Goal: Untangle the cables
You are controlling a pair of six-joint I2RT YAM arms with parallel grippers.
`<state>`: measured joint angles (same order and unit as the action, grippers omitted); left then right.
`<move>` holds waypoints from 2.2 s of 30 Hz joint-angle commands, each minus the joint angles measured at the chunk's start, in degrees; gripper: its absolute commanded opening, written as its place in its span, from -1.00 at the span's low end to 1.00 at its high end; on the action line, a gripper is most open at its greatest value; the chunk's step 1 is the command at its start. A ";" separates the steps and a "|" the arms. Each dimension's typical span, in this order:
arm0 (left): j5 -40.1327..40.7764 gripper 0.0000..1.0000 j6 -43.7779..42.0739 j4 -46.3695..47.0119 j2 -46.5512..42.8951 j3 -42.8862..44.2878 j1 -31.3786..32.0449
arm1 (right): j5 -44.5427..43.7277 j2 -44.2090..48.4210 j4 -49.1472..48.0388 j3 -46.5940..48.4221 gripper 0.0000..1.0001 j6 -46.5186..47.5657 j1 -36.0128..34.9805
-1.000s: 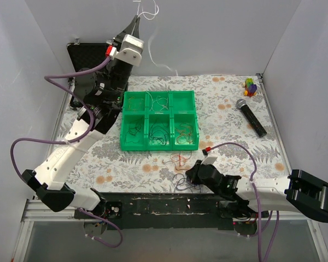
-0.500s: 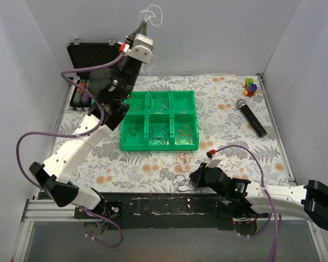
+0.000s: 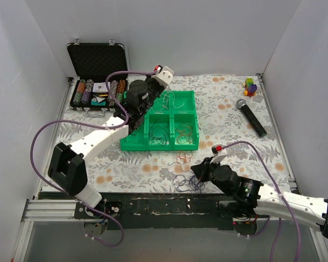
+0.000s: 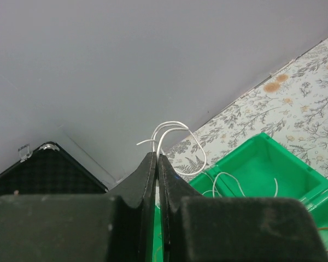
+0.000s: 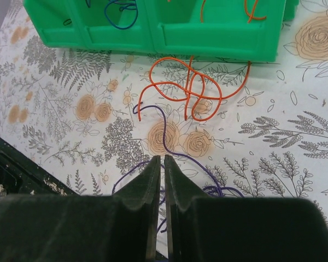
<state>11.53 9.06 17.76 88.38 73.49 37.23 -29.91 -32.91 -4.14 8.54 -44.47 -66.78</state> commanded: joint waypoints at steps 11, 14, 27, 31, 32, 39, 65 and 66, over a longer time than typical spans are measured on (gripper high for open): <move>1.21 -1.00 4.57 10.88 3.29 4.99 -2.60 | -2.08 1.62 2.21 3.51 -0.70 1.93 -0.28; 1.13 -1.00 4.39 13.96 3.20 5.95 -2.78 | -1.82 1.36 1.68 3.15 -0.70 1.84 -0.10; 0.95 -1.00 3.16 13.96 4.52 4.12 -3.83 | -1.55 1.09 2.03 3.42 -0.69 1.49 -0.19; 0.78 -1.00 2.80 14.32 5.66 2.36 -5.06 | -1.90 1.35 2.73 3.59 -0.69 1.40 -0.19; 0.78 -1.00 2.81 14.67 6.10 2.18 -5.50 | -1.91 1.44 2.65 3.51 -0.69 1.40 -0.19; 0.96 -1.00 4.82 14.23 7.34 2.27 -7.35 | -2.17 1.61 3.35 3.59 -0.69 1.40 -0.19; -10.47 -0.99 6.06 -2.36 11.98 -1.52 -7.35 | -3.14 1.88 4.05 3.94 -0.68 0.79 -0.19; -11.43 -0.99 5.97 -4.20 13.12 -0.82 -7.35 | -3.14 1.71 4.05 4.03 -0.68 0.87 -0.10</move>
<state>3.90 15.05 20.38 98.21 69.49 29.78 -31.38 -31.33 0.40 10.61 -43.33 -66.78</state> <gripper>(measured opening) 0.015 0.157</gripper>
